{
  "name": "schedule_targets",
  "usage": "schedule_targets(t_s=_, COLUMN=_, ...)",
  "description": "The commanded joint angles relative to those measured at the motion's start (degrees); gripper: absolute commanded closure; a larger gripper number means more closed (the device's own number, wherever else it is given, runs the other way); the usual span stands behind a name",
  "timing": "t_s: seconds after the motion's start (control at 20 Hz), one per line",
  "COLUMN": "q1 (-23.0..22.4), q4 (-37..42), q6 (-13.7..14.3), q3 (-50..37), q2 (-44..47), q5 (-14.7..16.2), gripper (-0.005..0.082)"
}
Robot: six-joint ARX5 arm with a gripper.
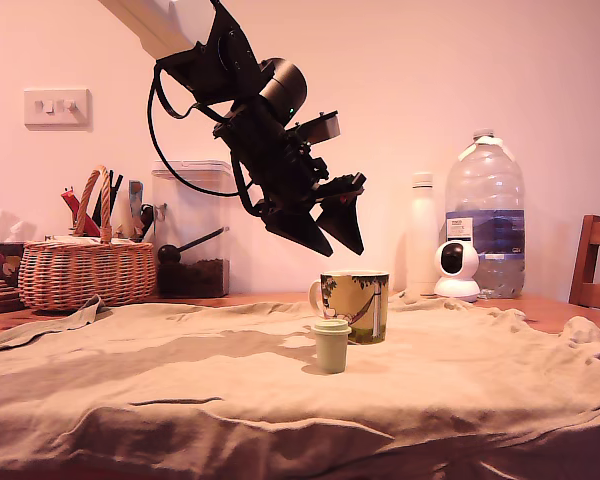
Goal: Pick up the coffee capsules on the table and drop them inside the coffee cup
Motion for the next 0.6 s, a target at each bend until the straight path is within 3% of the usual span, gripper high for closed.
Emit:
schedule_targets(t_s=0.0, q1=0.04, q4=0.09, q6=-0.13, q3=0.68, q2=2.08, q5=-0.09, gripper=0.0319)
schedule_targets(t_s=0.1, q1=0.07, q4=0.07, q6=-0.13, q3=0.68, q2=1.81, q5=0.17, gripper=0.0457)
schedule_targets(t_s=0.25, q1=0.04, q4=0.02, q6=-0.11, q3=0.68, q2=0.90, q5=0.39, gripper=0.0754)
schedule_targets(t_s=0.3, q1=0.04, q4=0.04, q6=-0.11, q3=0.70, q2=0.52, q5=0.81, gripper=0.0796)
schedule_targets(t_s=0.55, q1=0.17, q4=-1.09, q6=-0.11, q3=0.70, q2=-1.31, q5=1.03, gripper=0.0790)
